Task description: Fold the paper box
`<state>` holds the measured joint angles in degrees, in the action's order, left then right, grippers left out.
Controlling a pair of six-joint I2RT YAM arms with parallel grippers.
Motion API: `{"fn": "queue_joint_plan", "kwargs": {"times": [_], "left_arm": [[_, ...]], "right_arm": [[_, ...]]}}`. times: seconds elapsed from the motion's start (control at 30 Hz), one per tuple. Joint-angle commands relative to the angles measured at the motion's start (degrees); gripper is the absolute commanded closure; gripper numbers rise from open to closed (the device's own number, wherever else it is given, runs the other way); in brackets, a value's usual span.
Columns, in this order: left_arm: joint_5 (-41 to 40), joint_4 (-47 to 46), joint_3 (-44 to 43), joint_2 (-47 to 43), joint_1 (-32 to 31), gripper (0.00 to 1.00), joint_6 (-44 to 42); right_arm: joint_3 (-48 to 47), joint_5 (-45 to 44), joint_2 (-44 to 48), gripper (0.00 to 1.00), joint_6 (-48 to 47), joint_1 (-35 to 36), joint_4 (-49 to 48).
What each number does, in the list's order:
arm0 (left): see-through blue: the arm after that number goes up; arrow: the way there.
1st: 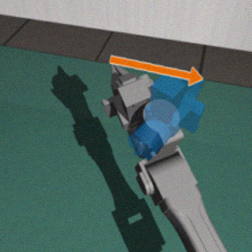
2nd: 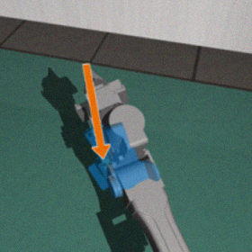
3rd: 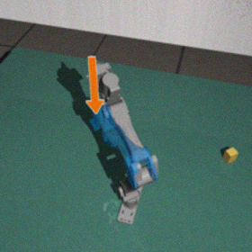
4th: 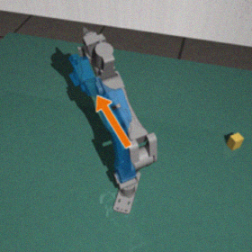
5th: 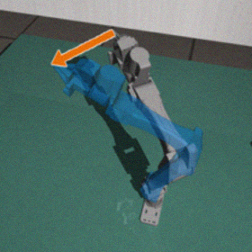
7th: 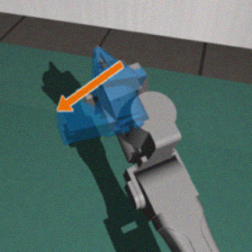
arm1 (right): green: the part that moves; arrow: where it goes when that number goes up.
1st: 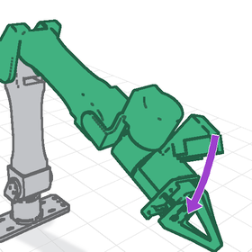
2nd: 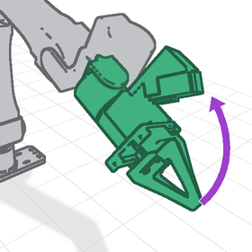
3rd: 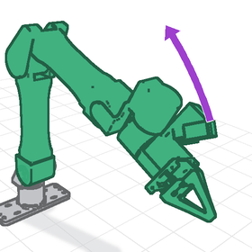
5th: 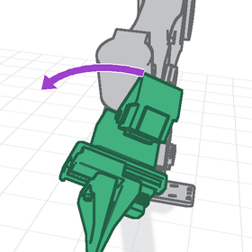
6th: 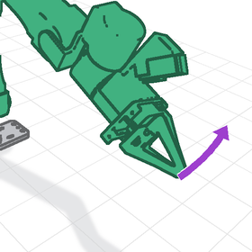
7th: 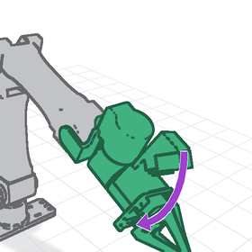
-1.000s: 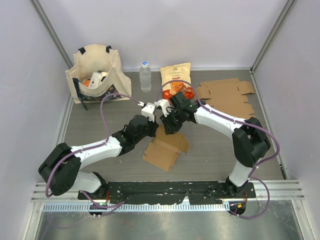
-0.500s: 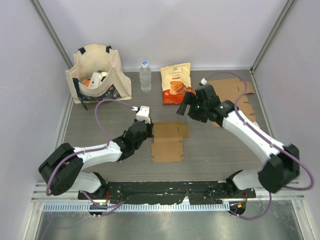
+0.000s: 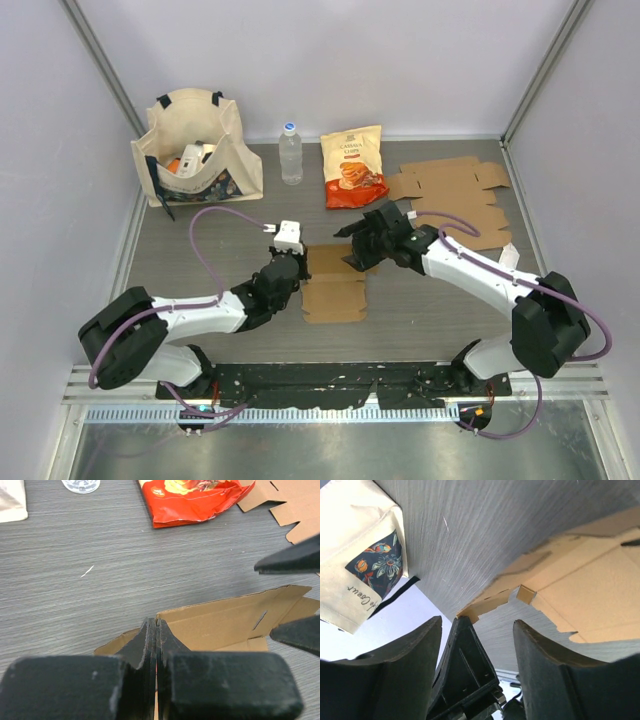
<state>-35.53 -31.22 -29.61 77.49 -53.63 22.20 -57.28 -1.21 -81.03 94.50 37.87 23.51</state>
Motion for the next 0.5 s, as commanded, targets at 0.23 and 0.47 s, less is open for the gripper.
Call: {"fn": "queue_joint_plan", "kwargs": {"times": [0.23,0.47], "left_arm": [[-5.5,-7.0,2.0,-2.5,-1.1,1.00,-2.2],[-5.9,-7.7,2.9,-3.5,-1.7,1.00,-3.1]], "right_arm": [[-0.1,-4.6,-3.3,0.45,16.2,2.7,-5.1],[-1.6,-4.6,-6.2,0.46,16.8,2.7,-6.0]]}}
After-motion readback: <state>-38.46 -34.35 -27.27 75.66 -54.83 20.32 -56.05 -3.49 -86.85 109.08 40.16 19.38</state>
